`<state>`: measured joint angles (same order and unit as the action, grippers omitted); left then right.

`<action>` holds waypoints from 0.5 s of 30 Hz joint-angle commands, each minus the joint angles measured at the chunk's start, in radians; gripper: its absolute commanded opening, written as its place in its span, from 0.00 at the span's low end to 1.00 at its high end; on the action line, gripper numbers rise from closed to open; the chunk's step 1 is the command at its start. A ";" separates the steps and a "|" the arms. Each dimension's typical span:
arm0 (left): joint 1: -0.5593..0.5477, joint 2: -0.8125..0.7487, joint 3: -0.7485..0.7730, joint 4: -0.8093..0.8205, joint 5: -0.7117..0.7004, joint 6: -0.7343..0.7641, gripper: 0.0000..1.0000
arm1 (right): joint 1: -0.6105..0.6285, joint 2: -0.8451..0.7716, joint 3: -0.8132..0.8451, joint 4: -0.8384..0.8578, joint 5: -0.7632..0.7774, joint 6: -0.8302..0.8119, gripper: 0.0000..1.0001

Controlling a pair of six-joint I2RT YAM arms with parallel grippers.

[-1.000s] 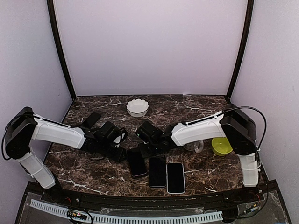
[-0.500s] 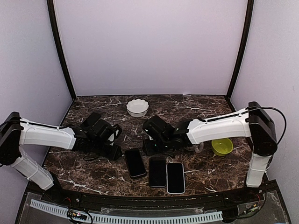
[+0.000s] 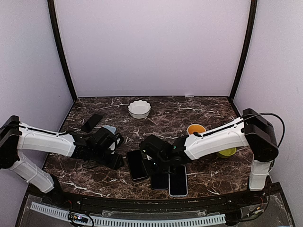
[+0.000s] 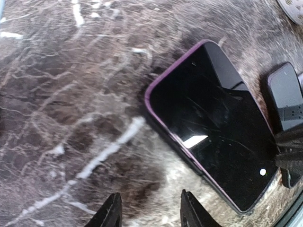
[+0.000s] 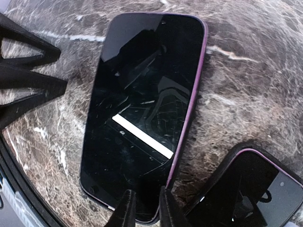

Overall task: Put the phone into the phone case
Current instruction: Adjust the phone and the phone case.

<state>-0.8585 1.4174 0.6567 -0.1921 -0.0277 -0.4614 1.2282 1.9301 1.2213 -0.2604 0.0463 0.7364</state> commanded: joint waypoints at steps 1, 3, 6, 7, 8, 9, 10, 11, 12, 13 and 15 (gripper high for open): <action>-0.015 -0.002 -0.005 -0.002 0.020 -0.019 0.42 | 0.037 0.049 -0.024 -0.033 0.007 0.048 0.16; -0.016 -0.003 -0.003 -0.003 0.020 -0.014 0.42 | 0.038 0.059 -0.039 -0.051 0.026 0.072 0.14; -0.014 -0.006 0.003 -0.009 0.019 -0.011 0.42 | 0.050 0.074 -0.032 -0.131 0.102 0.094 0.11; -0.014 -0.007 0.004 -0.010 0.017 -0.010 0.42 | 0.059 0.087 -0.007 -0.184 0.141 0.094 0.10; -0.015 -0.008 0.005 -0.013 0.016 -0.010 0.42 | 0.068 0.101 0.015 -0.229 0.167 0.091 0.10; -0.015 -0.010 0.005 -0.012 0.016 -0.010 0.42 | 0.076 0.112 0.031 -0.259 0.186 0.087 0.10; -0.015 -0.010 0.003 -0.011 0.015 -0.010 0.42 | 0.083 0.119 0.045 -0.281 0.199 0.083 0.10; -0.015 -0.010 0.002 -0.011 0.015 -0.010 0.42 | 0.086 0.124 0.056 -0.296 0.211 0.081 0.11; -0.016 -0.010 0.002 -0.011 0.016 -0.009 0.42 | 0.089 0.124 0.071 -0.315 0.228 0.075 0.11; -0.016 -0.012 0.002 -0.012 0.016 -0.006 0.43 | 0.091 0.121 0.090 -0.330 0.251 0.068 0.12; -0.015 -0.020 0.003 -0.017 0.012 -0.002 0.43 | 0.097 0.097 0.129 -0.326 0.293 0.029 0.12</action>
<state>-0.8707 1.4174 0.6567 -0.1917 -0.0154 -0.4675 1.3037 1.9953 1.3224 -0.4076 0.2630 0.8021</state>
